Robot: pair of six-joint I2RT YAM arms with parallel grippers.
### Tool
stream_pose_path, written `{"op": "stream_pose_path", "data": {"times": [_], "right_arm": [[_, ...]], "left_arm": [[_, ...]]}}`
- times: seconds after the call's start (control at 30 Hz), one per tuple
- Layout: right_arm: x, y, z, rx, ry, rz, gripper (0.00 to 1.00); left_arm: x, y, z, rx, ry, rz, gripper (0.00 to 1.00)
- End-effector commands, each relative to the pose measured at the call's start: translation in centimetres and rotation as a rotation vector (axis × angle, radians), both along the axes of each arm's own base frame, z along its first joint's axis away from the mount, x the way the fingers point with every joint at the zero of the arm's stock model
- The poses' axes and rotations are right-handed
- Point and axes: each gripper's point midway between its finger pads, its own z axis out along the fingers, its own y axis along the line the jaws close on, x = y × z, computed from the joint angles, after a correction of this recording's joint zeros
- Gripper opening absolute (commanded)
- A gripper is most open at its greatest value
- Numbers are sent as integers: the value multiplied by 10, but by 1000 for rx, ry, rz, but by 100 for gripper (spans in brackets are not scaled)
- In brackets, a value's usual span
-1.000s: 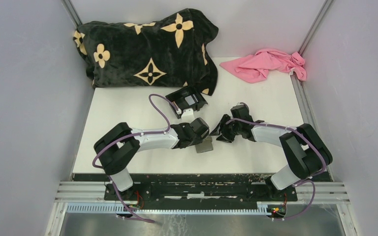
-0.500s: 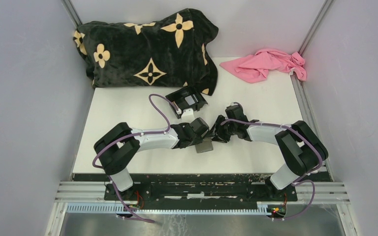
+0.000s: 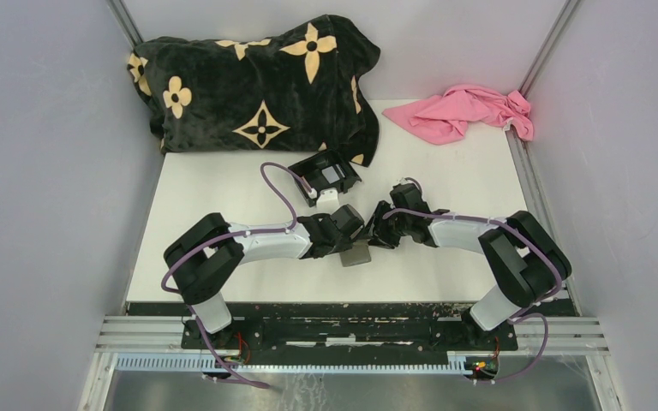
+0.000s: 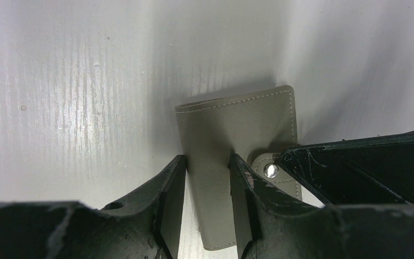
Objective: Put the credit cards into the card holder
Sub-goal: Close the card holder at the center of the board.
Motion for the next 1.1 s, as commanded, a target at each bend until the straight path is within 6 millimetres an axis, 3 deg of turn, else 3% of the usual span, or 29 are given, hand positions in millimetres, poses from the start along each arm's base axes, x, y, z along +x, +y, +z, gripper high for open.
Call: {"op": "stream_pose_path", "data": {"times": [0.0,0.53,1.07], "right_arm": [[-13,-8,-20,-91,17,18,49],[-16,-6,-12,-72,-29,33,50],[-25,-8,-16,-82,-13,54,50]], "left_arm": [[-16,13,-36,101,82,-59,42],[-17,12,-38,101,88,-62,43],[-17,12,-39,102,87,-64,42]]}}
